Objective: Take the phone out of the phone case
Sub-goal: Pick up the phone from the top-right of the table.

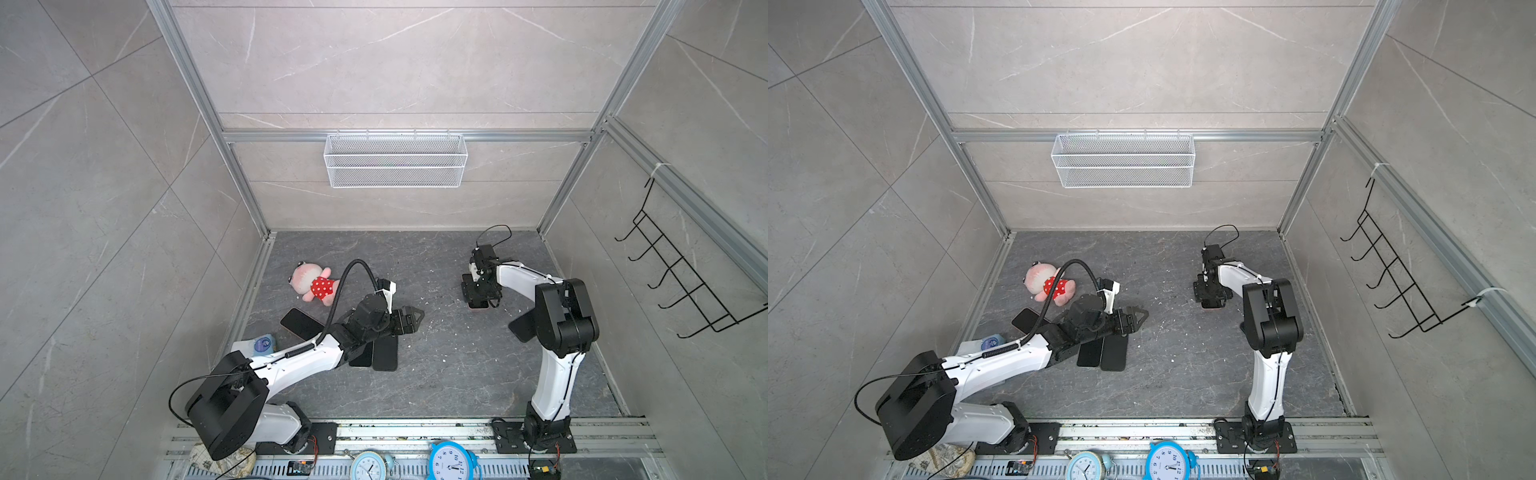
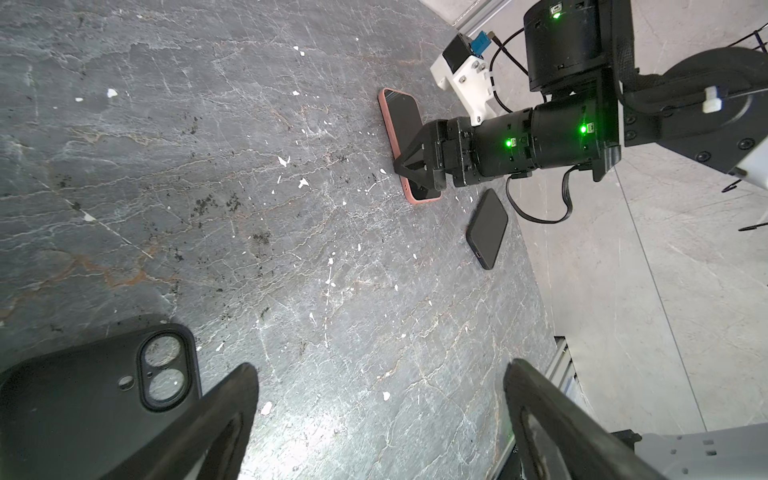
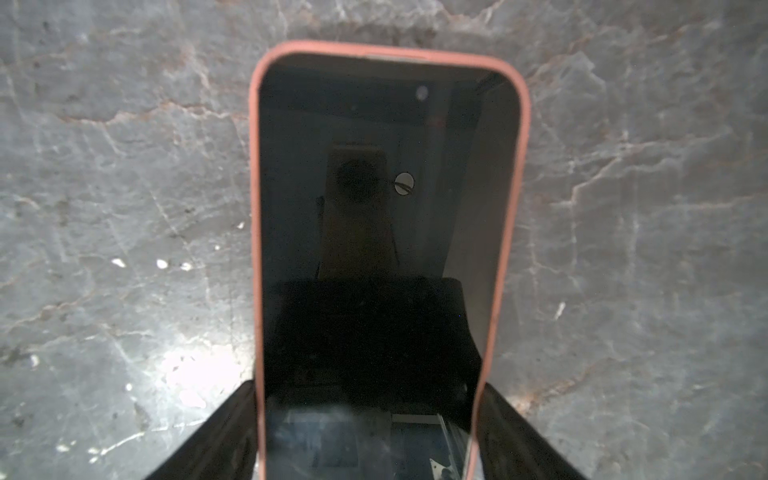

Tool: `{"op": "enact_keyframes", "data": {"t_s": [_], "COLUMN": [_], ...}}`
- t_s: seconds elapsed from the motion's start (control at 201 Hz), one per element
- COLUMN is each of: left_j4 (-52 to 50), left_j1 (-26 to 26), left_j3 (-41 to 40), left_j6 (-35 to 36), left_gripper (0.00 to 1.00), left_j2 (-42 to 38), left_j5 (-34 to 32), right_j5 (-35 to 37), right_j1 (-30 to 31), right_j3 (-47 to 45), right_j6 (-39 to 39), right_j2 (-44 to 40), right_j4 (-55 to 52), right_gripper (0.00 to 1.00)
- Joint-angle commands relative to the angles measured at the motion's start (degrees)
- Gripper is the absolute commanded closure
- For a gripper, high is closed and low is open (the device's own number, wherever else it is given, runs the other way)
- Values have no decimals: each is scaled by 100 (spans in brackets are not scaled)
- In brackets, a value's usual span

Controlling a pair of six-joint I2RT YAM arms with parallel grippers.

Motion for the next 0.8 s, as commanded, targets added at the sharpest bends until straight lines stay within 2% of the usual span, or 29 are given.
{"op": "enact_keyframes", "data": {"t_s": [0.0, 0.164, 0.234, 0.309, 0.608, 0.792], "left_j4": [226, 348, 485, 617, 884, 1156], "left_j1": [25, 43, 57, 62, 78, 121], "left_j3": [84, 78, 64, 73, 281, 534], "left_j6": [17, -74, -161, -249, -443, -747], "left_gripper": [6, 6, 6, 6, 6, 6], "left_j2": [8, 83, 176, 276, 669, 1186], "left_j5": [106, 123, 175, 233, 361, 454], "right_j5": [12, -153, -288, -413, -980, -1621], "right_j1": [6, 56, 114, 157, 248, 390], "right_j3": [-228, -528, -689, -793, -1190, -1606], "right_j6": [-24, 130, 201, 223, 361, 489], "right_j2": [108, -215, -378, -514, -1067, -1529], "right_j4": [-93, 158, 313, 370, 592, 923], "right_gripper": [29, 46, 48, 55, 61, 64]}}
